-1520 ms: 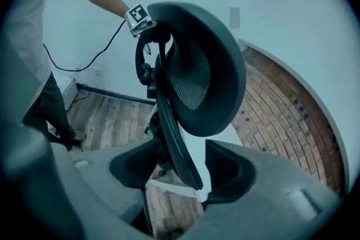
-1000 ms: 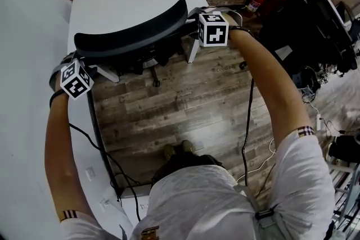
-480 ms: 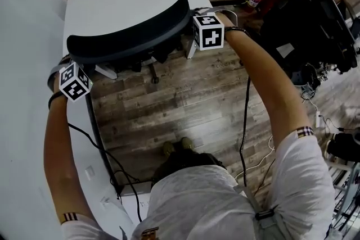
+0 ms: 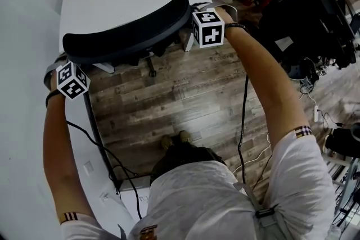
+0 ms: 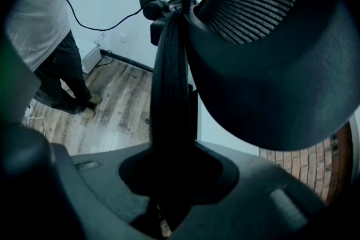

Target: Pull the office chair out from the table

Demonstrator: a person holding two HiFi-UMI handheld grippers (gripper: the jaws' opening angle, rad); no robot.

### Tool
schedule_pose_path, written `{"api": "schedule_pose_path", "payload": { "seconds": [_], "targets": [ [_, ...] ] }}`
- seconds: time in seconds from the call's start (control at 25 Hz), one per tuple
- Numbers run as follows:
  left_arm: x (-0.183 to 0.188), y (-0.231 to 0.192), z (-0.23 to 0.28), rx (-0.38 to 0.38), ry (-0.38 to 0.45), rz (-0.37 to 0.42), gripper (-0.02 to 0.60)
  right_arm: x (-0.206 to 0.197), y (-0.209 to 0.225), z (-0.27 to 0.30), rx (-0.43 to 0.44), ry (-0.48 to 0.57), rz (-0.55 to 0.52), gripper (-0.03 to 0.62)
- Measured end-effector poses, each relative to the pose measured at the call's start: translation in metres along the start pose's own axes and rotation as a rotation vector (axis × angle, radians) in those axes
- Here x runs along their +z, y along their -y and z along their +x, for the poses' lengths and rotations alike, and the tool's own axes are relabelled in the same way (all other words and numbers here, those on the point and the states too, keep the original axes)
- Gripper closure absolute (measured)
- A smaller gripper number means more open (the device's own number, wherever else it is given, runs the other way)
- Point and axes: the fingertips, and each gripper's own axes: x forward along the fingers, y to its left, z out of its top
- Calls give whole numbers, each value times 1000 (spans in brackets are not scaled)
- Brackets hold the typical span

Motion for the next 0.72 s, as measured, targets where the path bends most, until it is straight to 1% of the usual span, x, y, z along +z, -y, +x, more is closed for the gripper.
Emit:
{"api": "schedule_pose_path", "payload": {
  "seconds": [0.28,0.56,0.72],
  "targets": [
    [-1,17,-21,-17,-7,20,505,9,-25,-11,-4,-4,3,500],
    [8,55,-38,-18,4,12,506,9,-61,-28,2,-9,6,500],
    [8,74,-51,-17,3,13,505,16,-81,-39,-4,-9,8,500]
  ]
}}
